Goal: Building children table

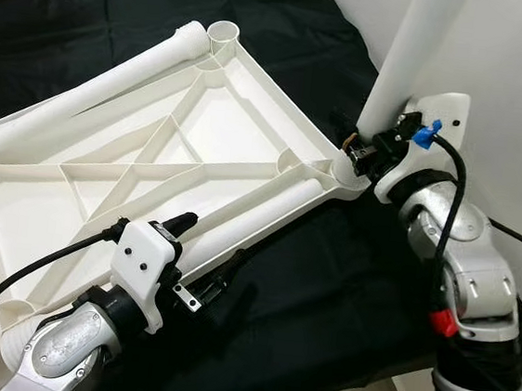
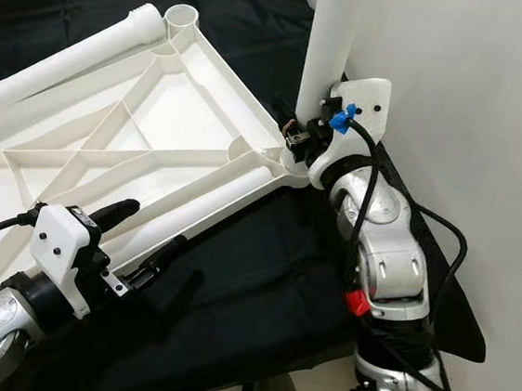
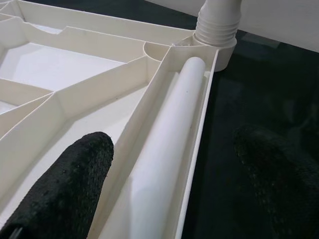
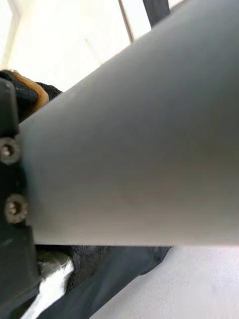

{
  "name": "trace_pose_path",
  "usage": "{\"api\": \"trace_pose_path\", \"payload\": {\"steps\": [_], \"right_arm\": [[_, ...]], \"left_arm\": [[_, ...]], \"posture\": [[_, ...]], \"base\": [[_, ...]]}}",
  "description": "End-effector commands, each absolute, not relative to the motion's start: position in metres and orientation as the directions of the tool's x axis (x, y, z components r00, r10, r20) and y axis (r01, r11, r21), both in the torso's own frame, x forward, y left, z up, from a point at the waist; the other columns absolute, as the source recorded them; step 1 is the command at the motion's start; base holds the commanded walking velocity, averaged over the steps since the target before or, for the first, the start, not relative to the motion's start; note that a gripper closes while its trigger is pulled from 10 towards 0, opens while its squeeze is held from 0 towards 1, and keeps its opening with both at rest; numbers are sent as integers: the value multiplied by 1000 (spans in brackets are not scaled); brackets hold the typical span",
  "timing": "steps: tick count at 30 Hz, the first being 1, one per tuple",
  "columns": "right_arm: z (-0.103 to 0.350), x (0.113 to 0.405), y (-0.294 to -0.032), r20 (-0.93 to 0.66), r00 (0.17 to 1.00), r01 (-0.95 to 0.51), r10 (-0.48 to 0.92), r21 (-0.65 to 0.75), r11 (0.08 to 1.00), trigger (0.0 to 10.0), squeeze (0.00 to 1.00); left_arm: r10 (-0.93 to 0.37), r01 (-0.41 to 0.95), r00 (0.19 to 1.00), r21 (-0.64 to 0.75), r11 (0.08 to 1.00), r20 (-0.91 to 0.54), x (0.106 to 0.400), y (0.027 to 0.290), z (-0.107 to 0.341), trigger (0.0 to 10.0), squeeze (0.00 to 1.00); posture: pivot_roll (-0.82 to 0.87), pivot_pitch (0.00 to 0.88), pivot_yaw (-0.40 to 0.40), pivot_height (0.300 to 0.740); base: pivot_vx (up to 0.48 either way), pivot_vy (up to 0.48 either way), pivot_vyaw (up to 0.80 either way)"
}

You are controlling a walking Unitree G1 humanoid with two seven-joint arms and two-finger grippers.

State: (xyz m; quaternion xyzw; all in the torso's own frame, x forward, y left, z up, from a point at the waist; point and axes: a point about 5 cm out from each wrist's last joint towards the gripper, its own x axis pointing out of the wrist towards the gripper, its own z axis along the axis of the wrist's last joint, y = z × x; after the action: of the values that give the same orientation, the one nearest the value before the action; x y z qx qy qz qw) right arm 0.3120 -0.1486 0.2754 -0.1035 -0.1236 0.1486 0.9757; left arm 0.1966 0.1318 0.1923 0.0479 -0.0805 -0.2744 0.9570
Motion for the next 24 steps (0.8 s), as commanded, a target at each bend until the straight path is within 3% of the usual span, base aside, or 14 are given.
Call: {"api": "trace_pose_path", "payload": {"steps": [1,11,24], "right_arm": [[248,315,-163,83,979,-167,188,-207,964,10000,0],[243,297,-138,126,989,-55,73,-144,988,10000,0],[233,291,-113,79,994,-62,72,-122,991,10000,0]], "left_arm": [[-536,521,838,147,841,98,196,133,186,10000,0],[-538,521,837,151,840,101,196,133,186,10000,0],[-540,522,836,159,838,101,197,133,184,10000,0]], "posture": [[7,338,26,740],[7,335,26,740],[14,319,24,740]], "base": [[0,0,0],[0,0,0],[0,0,0]]}}
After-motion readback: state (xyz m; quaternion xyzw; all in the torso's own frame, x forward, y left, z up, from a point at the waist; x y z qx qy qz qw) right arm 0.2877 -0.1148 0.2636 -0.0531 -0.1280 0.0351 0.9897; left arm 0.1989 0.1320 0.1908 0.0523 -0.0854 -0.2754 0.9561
